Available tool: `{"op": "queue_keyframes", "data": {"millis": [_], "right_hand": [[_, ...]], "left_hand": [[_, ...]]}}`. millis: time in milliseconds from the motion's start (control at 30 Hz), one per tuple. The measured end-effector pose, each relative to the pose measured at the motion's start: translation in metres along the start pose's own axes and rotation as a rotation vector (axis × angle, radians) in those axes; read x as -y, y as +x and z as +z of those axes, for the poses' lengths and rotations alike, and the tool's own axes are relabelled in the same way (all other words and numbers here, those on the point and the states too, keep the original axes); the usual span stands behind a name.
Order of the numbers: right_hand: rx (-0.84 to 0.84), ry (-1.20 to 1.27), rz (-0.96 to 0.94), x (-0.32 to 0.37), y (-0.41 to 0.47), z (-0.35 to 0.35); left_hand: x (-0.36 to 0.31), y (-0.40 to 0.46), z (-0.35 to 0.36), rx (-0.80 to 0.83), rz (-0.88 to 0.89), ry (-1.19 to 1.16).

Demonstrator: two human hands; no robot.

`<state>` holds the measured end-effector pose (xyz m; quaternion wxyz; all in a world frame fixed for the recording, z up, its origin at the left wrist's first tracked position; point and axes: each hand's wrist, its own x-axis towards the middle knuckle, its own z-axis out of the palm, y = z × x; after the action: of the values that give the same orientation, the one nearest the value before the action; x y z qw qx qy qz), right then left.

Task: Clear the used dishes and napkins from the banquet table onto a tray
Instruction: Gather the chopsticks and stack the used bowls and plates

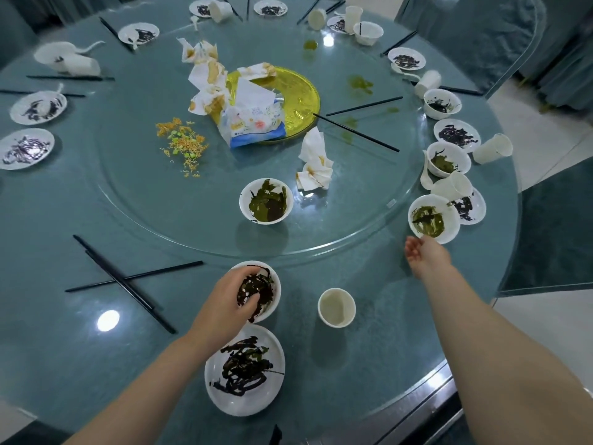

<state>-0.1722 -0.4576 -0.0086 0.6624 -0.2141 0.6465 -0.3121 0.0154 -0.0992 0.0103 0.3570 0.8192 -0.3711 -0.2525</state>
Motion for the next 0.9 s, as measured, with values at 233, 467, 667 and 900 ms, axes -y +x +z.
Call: {"op": "queue_keyframes", "data": {"millis": [233,467,667,900], "right_hand": [[0.15,-0.351,-0.167,-0.019,-0.038,0.006],[0.49,-1.01,-0.436,-0.039,-0.109,0.011],[0.728,-1.365,-0.532,-0.068,-0.162,0.041],[0.842,-1.597,-0.517,-0.105,-0.189,0.08]], "left_hand": [[0.002,-0.005,-0.006,-0.056,-0.082,-0.051],[0.015,-0.016,-0.01,-0.194,-0.232,-0.208],[0.026,-0.037,-0.013,-0.235,-0.355,-0.266],[0.034,-0.059,-0.011,-0.238,-0.418,-0.363]]}}
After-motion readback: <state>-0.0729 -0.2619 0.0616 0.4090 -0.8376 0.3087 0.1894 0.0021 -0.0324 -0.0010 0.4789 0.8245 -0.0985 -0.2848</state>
